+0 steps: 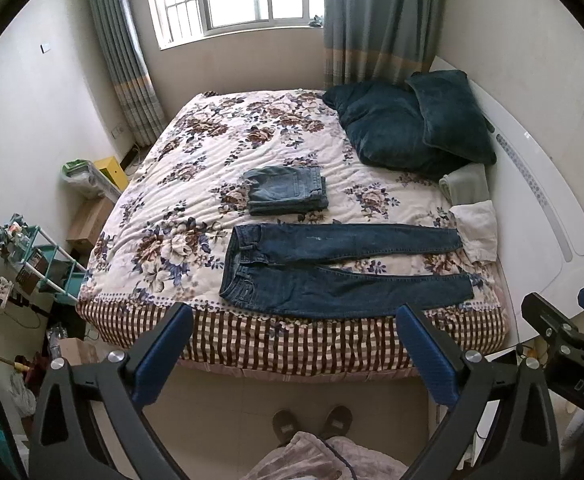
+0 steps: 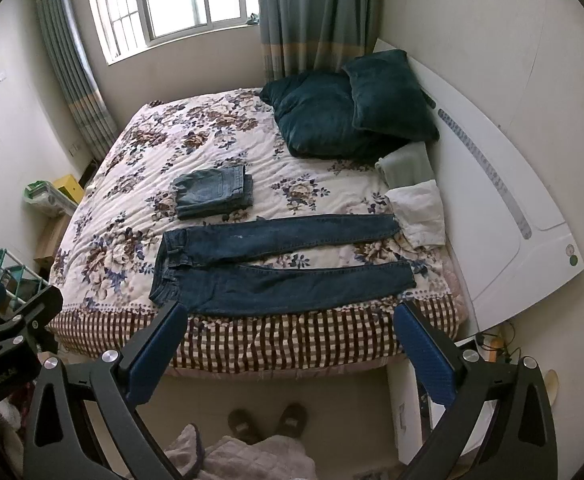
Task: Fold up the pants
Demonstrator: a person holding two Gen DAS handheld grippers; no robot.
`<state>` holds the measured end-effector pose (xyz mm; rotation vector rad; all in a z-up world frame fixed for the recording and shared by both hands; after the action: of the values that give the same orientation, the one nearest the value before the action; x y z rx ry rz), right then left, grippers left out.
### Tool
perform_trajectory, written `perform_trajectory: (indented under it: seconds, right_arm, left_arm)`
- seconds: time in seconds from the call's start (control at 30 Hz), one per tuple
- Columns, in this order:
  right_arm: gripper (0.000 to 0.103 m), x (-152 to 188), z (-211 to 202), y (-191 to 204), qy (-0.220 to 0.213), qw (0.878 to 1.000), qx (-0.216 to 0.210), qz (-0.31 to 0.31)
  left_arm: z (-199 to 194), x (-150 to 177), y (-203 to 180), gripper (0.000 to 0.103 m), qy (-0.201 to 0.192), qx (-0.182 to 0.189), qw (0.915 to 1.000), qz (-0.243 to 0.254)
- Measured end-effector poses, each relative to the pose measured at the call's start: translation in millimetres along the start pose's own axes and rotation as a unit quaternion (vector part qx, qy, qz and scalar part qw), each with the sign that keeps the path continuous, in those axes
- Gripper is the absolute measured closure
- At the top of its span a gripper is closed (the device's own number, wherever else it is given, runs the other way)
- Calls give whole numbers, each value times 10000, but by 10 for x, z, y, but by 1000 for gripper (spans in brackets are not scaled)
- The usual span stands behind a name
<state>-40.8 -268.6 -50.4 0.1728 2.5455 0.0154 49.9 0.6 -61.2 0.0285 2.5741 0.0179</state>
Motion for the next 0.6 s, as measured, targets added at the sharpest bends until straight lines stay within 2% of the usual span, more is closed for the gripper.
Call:
perform_trajectory:
  seconds: [0.6]
  right_arm:
    - [0, -59, 9, 32, -3, 10000, 18, -30]
  left_arm:
    - [-1, 0, 0, 0, -3, -6, 10000, -6]
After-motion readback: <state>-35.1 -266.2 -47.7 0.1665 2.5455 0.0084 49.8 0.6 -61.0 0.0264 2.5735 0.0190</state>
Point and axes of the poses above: each gripper's, at about its wrist camera, not at the fingertips, and z roughly the way its jaws point, y to its left, x to its underside, the point moved 8 cm from there along z, roughly the way its jaws point, and after that the axes turned 2 degrees about y, right-handed, at the moved point
